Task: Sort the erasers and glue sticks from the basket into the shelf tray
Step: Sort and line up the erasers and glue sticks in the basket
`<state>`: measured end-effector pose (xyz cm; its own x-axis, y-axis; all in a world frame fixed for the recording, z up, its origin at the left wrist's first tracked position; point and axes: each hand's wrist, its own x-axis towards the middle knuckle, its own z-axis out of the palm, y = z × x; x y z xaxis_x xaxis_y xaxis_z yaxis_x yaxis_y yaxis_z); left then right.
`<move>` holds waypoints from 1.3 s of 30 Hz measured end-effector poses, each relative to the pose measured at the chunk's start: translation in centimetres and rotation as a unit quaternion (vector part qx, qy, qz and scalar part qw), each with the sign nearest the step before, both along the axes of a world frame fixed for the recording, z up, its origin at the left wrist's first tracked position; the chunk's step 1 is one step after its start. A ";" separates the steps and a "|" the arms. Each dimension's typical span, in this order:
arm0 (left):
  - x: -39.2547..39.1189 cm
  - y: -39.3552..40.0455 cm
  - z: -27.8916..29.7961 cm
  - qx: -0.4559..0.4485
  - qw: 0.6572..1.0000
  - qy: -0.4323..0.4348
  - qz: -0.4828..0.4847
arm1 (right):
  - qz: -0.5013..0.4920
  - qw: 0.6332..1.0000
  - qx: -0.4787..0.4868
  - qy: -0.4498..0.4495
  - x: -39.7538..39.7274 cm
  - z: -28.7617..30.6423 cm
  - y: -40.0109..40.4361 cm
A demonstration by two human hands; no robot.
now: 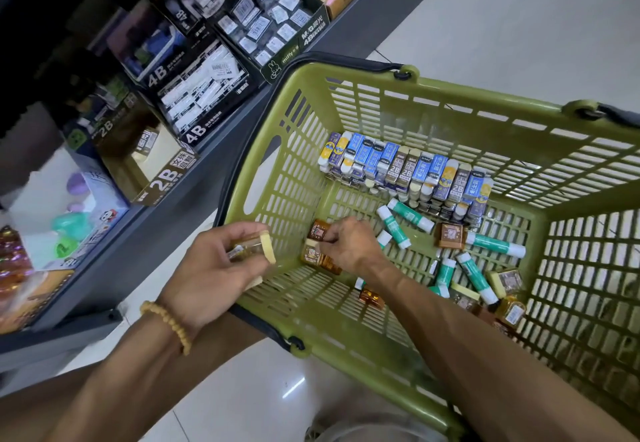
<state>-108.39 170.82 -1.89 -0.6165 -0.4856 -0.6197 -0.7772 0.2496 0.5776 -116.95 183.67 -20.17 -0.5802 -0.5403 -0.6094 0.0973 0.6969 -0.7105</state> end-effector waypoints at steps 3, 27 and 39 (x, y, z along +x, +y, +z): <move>-0.2 0.2 0.1 0.013 1.000 -0.008 0.000 | 0.029 0.999 0.006 0.023 0.4 -0.2 -0.1; -1.8 0.7 -1.4 0.174 0.982 -0.056 0.041 | -0.076 0.984 -0.078 -0.140 -5.0 3.4 3.1; -1.2 0.2 -1.9 0.016 0.997 -0.057 -0.044 | -0.021 1.000 -0.011 0.016 -2.9 1.1 -1.3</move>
<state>-109.62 171.03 -3.80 -0.5801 -0.4121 -0.7026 -0.8145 0.3029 0.4948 -119.81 182.35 -19.10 -0.6214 -0.5289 -0.5780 0.1024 0.6766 -0.7292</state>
